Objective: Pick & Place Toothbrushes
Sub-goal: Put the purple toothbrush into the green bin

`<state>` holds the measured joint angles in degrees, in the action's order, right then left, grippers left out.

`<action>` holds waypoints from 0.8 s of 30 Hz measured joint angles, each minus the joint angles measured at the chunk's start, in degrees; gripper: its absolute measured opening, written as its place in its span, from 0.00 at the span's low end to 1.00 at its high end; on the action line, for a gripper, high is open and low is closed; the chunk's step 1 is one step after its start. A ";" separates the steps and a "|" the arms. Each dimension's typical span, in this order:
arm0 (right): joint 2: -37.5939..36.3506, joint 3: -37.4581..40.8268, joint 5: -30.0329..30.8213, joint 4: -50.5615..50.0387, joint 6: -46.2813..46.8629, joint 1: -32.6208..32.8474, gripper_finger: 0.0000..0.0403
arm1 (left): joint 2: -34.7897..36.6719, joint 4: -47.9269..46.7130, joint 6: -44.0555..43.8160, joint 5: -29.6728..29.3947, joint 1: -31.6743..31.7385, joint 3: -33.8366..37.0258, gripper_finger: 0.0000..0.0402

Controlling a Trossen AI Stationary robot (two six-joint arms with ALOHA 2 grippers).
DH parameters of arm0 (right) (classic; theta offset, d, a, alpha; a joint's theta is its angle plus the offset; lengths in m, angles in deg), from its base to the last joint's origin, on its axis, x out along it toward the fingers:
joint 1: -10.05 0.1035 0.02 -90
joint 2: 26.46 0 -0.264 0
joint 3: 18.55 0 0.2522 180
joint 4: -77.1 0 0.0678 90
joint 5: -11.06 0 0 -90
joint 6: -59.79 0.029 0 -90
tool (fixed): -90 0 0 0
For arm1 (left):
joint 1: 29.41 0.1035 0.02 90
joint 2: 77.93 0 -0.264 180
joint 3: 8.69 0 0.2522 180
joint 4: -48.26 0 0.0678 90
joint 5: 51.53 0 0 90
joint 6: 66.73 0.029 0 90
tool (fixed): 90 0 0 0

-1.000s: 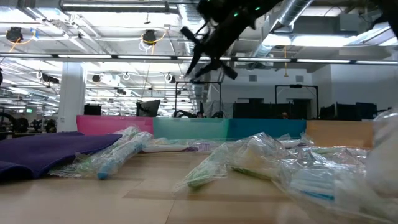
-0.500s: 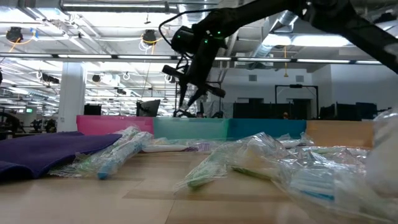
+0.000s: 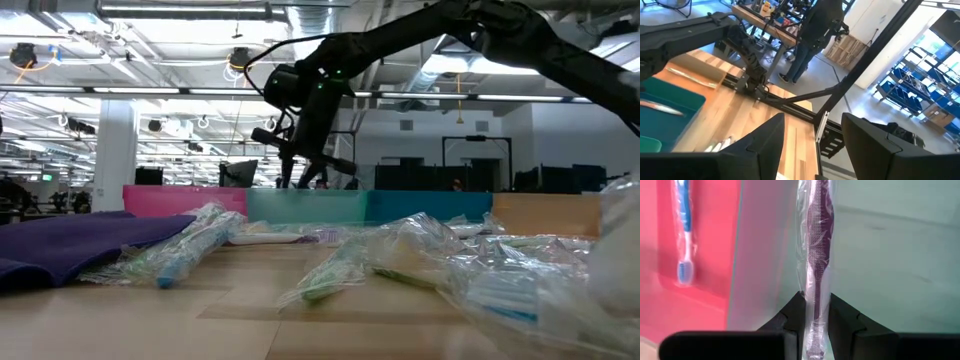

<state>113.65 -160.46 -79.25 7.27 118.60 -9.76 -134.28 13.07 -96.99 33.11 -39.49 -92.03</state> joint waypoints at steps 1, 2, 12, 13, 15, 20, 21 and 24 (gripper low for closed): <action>0.00 0.01 -0.07 0.40 0.66 -0.14 0.13 | 0.00 -0.02 0.00 -0.71 -0.25 0.00 0.48; 0.00 0.01 -0.07 1.01 1.25 -0.25 0.13 | 0.00 0.00 0.00 -1.03 -0.39 0.00 0.48; 1.56 -0.18 1.39 0.78 3.26 -1.10 0.13 | 0.00 -0.02 -0.07 -1.91 -0.56 0.00 0.48; 1.49 -0.21 1.51 0.66 3.49 -0.98 0.13 | 0.00 0.02 -0.06 -1.95 -0.66 0.00 0.48; 1.68 -0.13 1.63 0.45 3.60 -0.90 0.13 | 0.00 -0.02 -0.06 -2.18 -0.77 0.00 0.48; 1.73 -0.12 0.10 1.03 3.40 -0.86 0.13 | 0.00 0.00 0.27 -2.32 -0.77 0.00 0.48; 1.73 -0.12 -0.15 0.94 3.09 -0.86 0.13 | 0.00 0.00 0.47 -2.42 -0.77 0.00 0.48; 1.73 -0.12 -1.52 0.80 2.62 -0.95 0.13 | 0.00 0.00 1.18 -3.31 -0.77 0.00 0.48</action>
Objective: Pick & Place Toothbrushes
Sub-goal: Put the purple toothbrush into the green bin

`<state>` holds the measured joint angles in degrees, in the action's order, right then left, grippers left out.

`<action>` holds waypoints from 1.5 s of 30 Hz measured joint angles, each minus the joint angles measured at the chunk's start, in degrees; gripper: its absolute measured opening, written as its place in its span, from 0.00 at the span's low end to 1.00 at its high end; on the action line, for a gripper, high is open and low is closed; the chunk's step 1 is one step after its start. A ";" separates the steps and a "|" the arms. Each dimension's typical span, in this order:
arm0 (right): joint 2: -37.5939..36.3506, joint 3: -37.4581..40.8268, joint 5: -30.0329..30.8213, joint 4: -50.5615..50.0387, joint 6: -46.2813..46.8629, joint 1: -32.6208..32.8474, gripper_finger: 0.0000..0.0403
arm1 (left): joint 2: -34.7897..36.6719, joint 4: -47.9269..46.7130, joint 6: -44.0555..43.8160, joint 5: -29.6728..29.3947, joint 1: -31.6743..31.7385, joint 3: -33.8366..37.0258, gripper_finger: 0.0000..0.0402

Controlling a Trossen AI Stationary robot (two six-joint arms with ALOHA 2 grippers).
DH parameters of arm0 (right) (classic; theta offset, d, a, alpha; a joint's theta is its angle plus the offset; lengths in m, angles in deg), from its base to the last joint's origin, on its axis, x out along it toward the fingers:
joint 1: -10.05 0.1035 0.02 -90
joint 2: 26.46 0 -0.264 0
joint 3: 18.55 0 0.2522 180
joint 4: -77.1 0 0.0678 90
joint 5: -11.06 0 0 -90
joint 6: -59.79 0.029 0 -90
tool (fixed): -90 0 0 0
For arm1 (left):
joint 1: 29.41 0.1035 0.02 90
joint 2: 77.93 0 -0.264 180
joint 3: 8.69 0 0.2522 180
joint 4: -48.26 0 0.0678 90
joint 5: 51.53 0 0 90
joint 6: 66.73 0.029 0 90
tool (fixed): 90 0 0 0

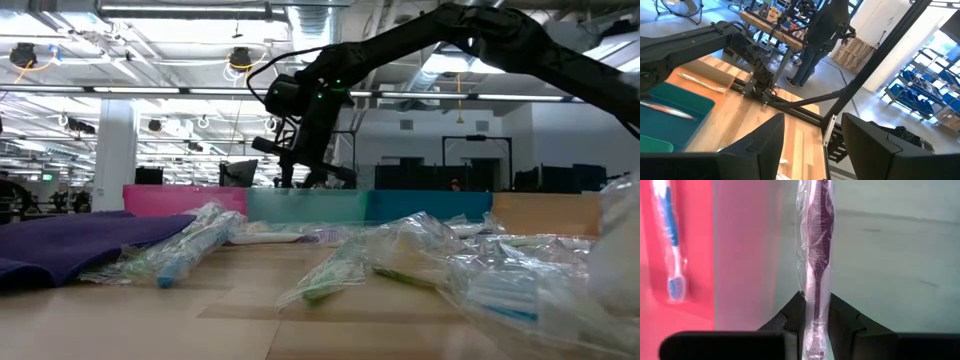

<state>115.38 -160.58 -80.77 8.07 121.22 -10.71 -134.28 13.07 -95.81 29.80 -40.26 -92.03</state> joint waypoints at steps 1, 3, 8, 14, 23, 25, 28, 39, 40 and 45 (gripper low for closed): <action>0.00 0.00 -0.45 -0.03 -0.20 -0.04 0.13 | 0.00 0.00 0.11 -0.12 0.00 0.00 0.48; 0.00 0.00 -1.15 -0.34 -0.50 -0.15 0.13 | 0.00 0.00 0.15 -0.38 0.00 0.00 0.48; -0.05 -1.22 -3.49 -1.17 -0.48 -0.74 0.13 | 0.00 0.02 0.28 -0.37 0.00 0.00 0.48; -0.04 -1.41 -8.22 -0.94 0.15 -1.95 0.13 | 0.00 0.04 0.31 -0.37 0.00 0.00 0.48; -0.04 -1.97 -13.83 -1.30 -1.05 -3.83 0.13 | 0.00 0.12 0.25 -0.32 -0.86 0.00 0.48; -0.04 -1.97 -14.08 -2.77 -3.27 -3.87 0.13 | 0.00 0.16 0.22 -0.32 -1.31 0.00 0.48; -0.06 -1.97 -14.03 -3.04 -4.60 -3.31 0.13 | 0.00 0.29 0.20 -0.33 -1.80 0.00 0.48; -0.49 -6.91 -11.23 -11.23 -5.77 -2.92 0.12 | 0.00 0.91 0.20 -1.53 -1.97 0.00 0.48; -0.97 -6.83 -10.35 -11.45 -6.09 -2.88 0.12 | 0.00 0.90 0.22 -1.58 -1.97 0.00 0.48; -1.97 -6.38 -10.87 -11.87 -7.99 -5.29 0.12 | -0.02 1.09 1.37 -2.35 -1.95 0.00 0.48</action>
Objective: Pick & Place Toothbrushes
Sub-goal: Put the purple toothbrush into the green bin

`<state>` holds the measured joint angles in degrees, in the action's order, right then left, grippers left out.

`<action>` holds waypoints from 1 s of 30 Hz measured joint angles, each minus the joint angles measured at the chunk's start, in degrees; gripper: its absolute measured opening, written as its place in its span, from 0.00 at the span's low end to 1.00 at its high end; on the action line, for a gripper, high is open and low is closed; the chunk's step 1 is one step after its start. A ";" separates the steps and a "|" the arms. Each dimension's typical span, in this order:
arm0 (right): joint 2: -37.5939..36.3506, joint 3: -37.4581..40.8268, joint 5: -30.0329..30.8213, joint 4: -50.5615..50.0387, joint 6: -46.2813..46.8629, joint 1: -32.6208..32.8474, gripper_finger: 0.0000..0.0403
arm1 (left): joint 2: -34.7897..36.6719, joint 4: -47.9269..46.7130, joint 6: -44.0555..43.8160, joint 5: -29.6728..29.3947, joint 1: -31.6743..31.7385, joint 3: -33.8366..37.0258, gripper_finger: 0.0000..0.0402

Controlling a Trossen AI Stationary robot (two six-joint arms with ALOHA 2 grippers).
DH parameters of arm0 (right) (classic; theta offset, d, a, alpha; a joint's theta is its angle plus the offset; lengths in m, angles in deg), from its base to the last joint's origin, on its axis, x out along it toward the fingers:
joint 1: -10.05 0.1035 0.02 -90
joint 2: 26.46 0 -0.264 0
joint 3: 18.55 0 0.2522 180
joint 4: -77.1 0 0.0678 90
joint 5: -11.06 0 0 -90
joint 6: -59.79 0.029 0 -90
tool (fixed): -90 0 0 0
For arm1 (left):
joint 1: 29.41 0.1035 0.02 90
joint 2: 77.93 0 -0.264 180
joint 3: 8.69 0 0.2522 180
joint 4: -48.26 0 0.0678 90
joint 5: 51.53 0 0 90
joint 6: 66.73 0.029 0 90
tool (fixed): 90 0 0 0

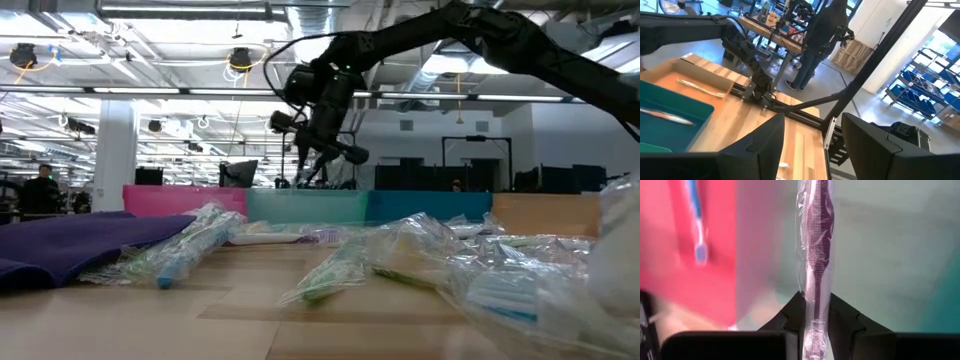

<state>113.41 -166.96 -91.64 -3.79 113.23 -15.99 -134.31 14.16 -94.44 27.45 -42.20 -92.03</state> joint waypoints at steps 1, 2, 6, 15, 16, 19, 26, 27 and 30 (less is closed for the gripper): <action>-0.02 -0.02 -0.15 -0.40 -0.64 -0.75 0.12 | 0.00 0.02 0.25 -0.07 0.02 0.00 0.48; -0.02 -0.02 -0.32 -0.41 -1.25 -1.44 0.12 | 0.00 0.14 0.34 -0.20 0.02 0.00 0.48; 0.85 -0.06 -1.55 0.53 -1.07 -2.88 0.13 | 0.00 0.37 0.40 -1.04 0.02 0.00 0.48; 1.07 0.02 -5.30 -1.04 -0.40 -1.47 0.13 | 0.00 0.76 0.31 -1.03 0.02 0.00 0.48; 1.07 0.02 -5.22 -1.35 0.01 -1.22 0.13 | 0.00 0.76 0.31 -1.03 0.02 0.00 0.48; 1.07 0.02 -4.04 -0.95 0.83 -0.28 0.14 | 0.00 0.81 0.30 -1.01 0.02 0.00 0.48; 3.07 0.19 -5.18 1.67 4.01 2.44 0.14 | 0.00 1.18 0.34 -0.99 0.02 0.00 0.48; 3.65 0.26 -5.29 1.45 4.41 2.51 0.14 | 0.00 1.20 0.34 -0.99 0.02 0.00 0.48; 4.91 0.03 -5.71 2.97 5.81 3.00 0.14 | 0.00 1.19 0.34 -0.96 0.02 0.00 0.48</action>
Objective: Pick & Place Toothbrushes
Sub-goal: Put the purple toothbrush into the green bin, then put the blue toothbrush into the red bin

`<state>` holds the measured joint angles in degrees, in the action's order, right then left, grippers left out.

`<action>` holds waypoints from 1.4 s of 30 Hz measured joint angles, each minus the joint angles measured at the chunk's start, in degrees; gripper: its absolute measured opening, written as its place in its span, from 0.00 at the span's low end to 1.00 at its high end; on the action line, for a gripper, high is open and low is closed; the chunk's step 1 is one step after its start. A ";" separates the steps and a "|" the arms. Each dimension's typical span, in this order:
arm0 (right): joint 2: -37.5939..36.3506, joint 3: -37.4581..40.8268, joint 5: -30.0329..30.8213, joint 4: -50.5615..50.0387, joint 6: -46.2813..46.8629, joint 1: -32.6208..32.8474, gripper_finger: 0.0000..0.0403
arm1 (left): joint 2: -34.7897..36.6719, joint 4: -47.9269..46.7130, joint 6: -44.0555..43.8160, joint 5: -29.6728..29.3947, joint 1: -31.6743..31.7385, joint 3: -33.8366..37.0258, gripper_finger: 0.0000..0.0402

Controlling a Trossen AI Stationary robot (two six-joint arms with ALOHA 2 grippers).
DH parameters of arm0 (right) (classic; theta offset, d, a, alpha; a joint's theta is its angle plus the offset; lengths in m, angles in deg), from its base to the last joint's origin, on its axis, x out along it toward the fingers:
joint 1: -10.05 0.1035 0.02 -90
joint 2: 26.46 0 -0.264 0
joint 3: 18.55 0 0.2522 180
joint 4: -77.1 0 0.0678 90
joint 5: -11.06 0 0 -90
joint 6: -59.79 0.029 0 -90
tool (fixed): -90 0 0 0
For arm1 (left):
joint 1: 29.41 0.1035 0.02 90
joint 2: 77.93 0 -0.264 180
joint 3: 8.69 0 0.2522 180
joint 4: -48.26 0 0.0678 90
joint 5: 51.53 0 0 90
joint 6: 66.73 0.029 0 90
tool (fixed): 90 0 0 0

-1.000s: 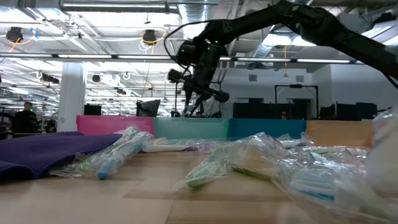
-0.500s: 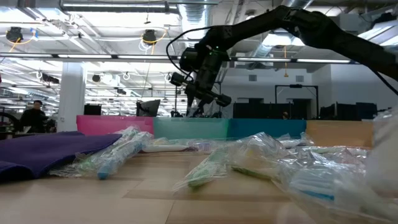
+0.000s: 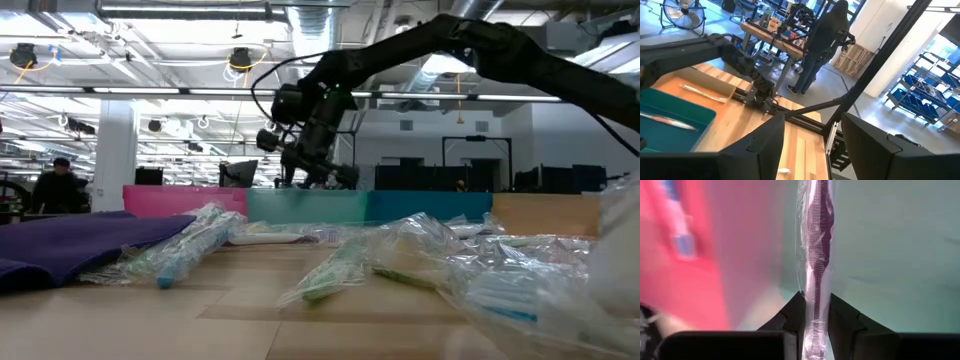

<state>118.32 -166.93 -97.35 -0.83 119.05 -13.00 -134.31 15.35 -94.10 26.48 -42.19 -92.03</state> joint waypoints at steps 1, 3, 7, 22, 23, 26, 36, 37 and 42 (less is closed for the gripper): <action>0.09 0.16 -0.06 -0.49 -0.01 0.06 0.14 | 0.00 0.02 -0.02 0.00 -0.02 0.00 0.48; 0.13 0.07 -0.10 1.17 0.51 0.56 0.14 | 0.00 -0.01 -0.02 0.08 -0.02 -0.02 0.48; 0.87 0.03 -0.67 2.00 0.84 1.05 0.14 | 0.00 -0.01 -0.04 0.35 -0.02 -0.02 0.48; 0.77 0.02 0.68 4.13 1.85 0.85 0.15 | 0.01 -0.03 0.04 0.33 -0.03 -0.02 0.48; 0.77 0.02 0.69 4.29 1.85 0.85 0.15 | 0.01 -0.03 0.04 0.33 -0.04 -0.02 0.48; 0.77 0.02 0.69 5.20 1.85 0.90 0.19 | 0.02 -0.05 0.04 0.33 -0.04 -0.02 0.48; 0.77 0.02 0.76 6.17 1.84 0.85 0.35 | 0.02 -0.07 0.05 0.87 -0.04 -0.02 0.48; 0.77 0.02 0.74 6.19 1.71 0.88 0.37 | 0.02 -0.07 0.03 0.87 -0.04 -0.02 0.48; 0.77 0.02 -2.14 5.94 0.73 0.37 0.44 | 0.02 -0.07 0.00 1.38 -0.04 -0.02 0.48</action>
<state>119.10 -166.91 -99.49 5.11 119.77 -12.63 -134.28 15.28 -94.10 27.87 -42.22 -92.06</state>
